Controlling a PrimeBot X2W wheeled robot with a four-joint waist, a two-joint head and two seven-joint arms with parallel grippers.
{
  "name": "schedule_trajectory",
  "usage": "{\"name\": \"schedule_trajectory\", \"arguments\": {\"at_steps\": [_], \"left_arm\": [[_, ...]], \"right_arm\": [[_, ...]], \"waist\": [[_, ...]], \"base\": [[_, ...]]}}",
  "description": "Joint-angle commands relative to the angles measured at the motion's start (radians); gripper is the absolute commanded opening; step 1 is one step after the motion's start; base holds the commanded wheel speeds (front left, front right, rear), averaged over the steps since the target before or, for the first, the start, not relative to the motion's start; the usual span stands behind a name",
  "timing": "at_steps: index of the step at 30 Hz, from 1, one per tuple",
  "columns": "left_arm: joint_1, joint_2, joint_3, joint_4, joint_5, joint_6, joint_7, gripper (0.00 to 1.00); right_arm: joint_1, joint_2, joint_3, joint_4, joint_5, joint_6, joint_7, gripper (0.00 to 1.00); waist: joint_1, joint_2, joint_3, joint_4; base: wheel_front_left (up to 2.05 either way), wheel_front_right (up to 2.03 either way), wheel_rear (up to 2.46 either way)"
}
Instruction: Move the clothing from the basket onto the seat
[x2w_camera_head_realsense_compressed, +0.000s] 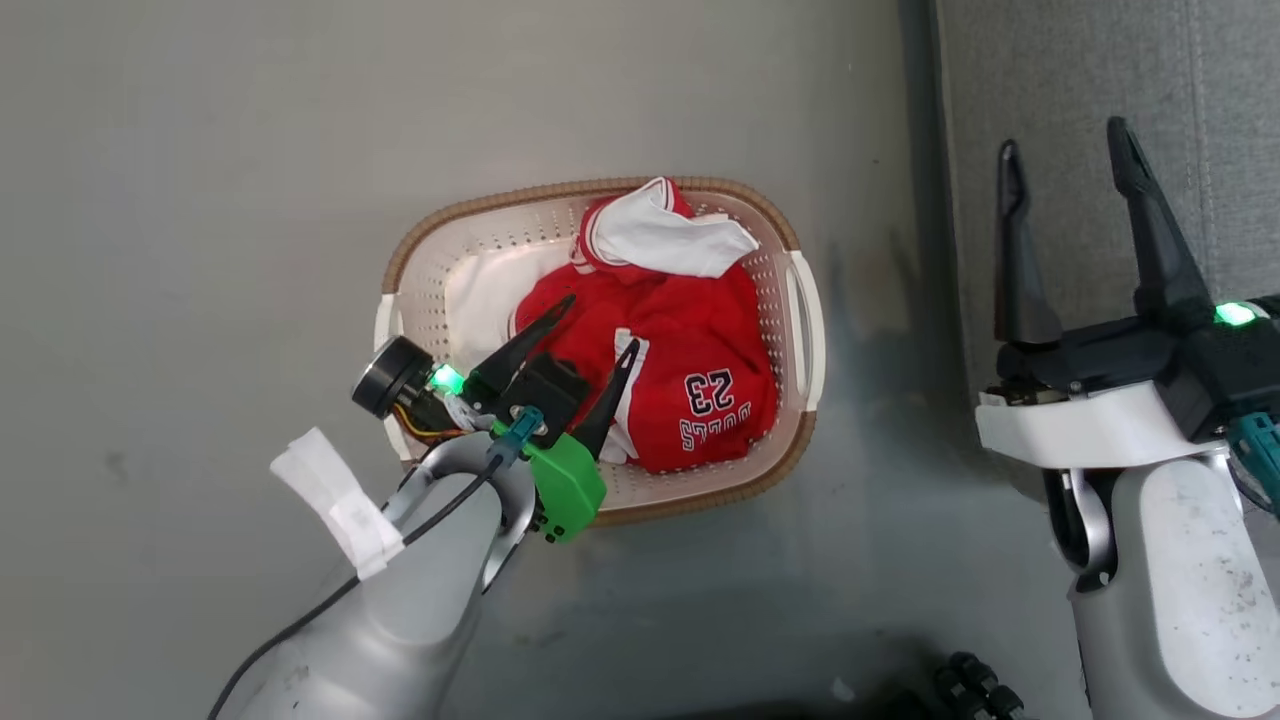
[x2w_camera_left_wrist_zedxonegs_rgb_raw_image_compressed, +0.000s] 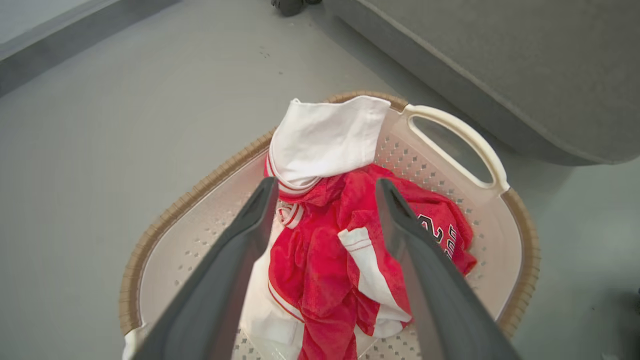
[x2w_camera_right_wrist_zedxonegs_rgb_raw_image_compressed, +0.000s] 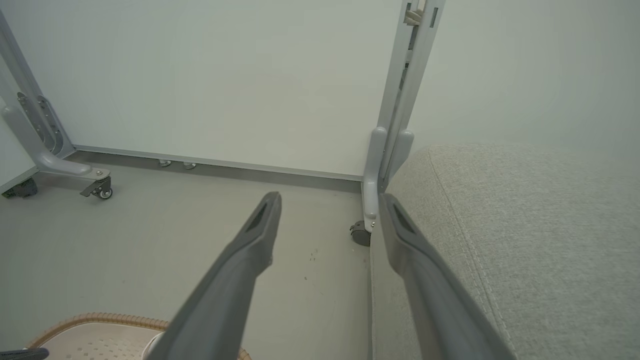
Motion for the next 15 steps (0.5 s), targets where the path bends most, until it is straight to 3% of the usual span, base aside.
{"name": "schedule_trajectory", "arguments": {"at_steps": [1,8,15], "left_arm": [[-0.045,0.007,-0.022,0.039,-0.016,-0.005,-0.001,1.00],[-0.164,0.007,-0.179,0.253,-0.125,-0.007,0.003,1.00],[-0.248,0.007,-0.329,0.340,-0.242,-0.007,0.001,1.00]], "right_arm": [[-0.026,-0.002,0.004,-0.012,-0.006,0.000,-0.003,1.00],[-0.059,-0.001,0.029,-0.046,-0.018,0.000,-0.003,1.00],[-0.086,-0.001,0.025,-0.085,-0.017,0.000,-0.003,1.00]], "waist": [[-0.0003,0.0000,0.124,-0.062],[-0.0003,0.0000,0.203,-0.104],[-0.0003,0.0000,0.262,-0.117]], "base": [[0.00,0.00,0.00],[0.00,0.00,0.00],[0.00,0.00,0.00]]}}
